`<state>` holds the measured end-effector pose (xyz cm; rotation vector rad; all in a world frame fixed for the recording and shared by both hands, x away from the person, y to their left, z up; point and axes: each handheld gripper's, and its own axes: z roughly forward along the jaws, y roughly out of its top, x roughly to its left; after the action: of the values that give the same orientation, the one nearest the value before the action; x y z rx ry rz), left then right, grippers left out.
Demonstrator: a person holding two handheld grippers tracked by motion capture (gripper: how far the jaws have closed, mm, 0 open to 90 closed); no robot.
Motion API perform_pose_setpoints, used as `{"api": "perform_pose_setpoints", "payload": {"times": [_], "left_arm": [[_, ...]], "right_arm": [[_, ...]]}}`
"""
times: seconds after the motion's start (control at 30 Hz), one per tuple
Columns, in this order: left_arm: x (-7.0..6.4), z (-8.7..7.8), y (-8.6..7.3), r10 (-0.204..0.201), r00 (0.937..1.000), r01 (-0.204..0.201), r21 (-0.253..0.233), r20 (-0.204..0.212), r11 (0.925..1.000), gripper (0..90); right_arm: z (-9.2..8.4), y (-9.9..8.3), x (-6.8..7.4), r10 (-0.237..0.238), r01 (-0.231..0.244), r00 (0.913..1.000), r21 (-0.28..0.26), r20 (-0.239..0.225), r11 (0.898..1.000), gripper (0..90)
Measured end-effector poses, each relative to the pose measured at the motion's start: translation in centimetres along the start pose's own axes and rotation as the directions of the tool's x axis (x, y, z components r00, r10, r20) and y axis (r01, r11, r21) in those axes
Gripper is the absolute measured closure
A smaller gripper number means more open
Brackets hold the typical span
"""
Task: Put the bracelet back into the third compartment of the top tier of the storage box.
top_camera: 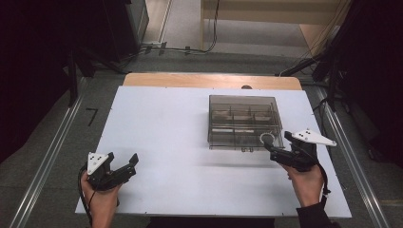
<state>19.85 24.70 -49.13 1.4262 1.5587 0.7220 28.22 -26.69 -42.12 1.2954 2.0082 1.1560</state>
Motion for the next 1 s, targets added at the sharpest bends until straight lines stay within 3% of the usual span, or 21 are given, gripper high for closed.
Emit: {"api": "perform_pose_setpoints", "payload": {"times": [1.0], "left_arm": [[0.0,0.0,0.0,-0.003,1.0000,0.003,-0.002,0.002,1.0000,10.6]], "right_arm": [[-2.2,-1.0,-0.6,0.004,-0.004,0.9998,-0.002,0.021,1.000,15.3]]}}
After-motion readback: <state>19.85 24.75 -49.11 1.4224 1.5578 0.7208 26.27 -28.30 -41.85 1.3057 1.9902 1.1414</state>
